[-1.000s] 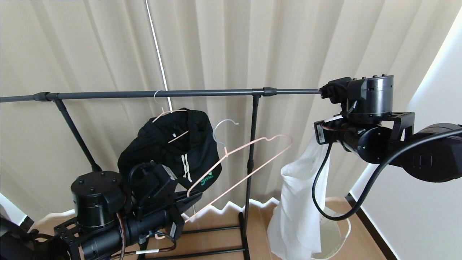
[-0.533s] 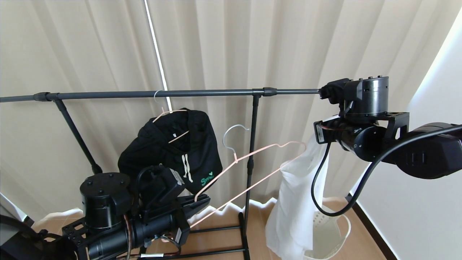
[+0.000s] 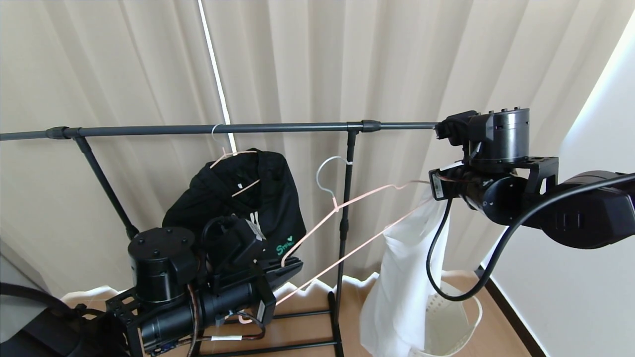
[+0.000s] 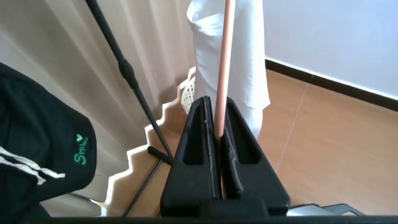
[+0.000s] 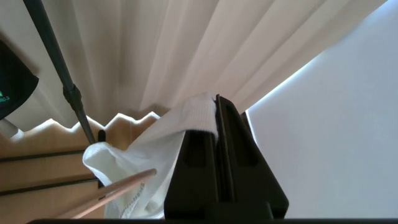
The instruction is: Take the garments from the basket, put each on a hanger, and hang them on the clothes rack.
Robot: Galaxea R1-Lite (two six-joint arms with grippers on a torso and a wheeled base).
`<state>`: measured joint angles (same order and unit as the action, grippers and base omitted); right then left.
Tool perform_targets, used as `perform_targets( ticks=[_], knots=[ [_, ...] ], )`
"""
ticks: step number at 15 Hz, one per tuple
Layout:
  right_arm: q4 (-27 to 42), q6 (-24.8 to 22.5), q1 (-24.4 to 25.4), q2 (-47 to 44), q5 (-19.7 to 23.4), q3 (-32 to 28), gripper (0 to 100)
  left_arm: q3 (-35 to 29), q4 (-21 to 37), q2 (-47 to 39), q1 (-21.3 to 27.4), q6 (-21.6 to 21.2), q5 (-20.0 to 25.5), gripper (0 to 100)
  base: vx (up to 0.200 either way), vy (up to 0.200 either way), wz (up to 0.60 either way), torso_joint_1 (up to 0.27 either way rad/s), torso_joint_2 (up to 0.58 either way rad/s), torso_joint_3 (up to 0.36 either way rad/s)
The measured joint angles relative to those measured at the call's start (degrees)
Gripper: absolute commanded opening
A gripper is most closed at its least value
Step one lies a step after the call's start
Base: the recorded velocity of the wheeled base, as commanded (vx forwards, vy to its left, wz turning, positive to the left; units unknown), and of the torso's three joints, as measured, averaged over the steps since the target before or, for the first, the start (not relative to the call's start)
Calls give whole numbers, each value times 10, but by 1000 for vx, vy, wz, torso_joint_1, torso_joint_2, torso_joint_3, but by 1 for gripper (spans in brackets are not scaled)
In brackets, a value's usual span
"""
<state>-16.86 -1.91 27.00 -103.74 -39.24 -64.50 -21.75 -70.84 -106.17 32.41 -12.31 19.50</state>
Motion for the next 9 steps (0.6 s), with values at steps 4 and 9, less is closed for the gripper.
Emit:
perform_targets(
  ticks=[4,9],
  knots=[
    [0,0,9,0,0,3,0,-23,0,-16,12,4,-6,0,0,0,0,0,0,0],
    [0,1,11,0,0,1,0,-29,0,-22,26,19,-10,0,0,0,0,0,0,0]
  ],
)
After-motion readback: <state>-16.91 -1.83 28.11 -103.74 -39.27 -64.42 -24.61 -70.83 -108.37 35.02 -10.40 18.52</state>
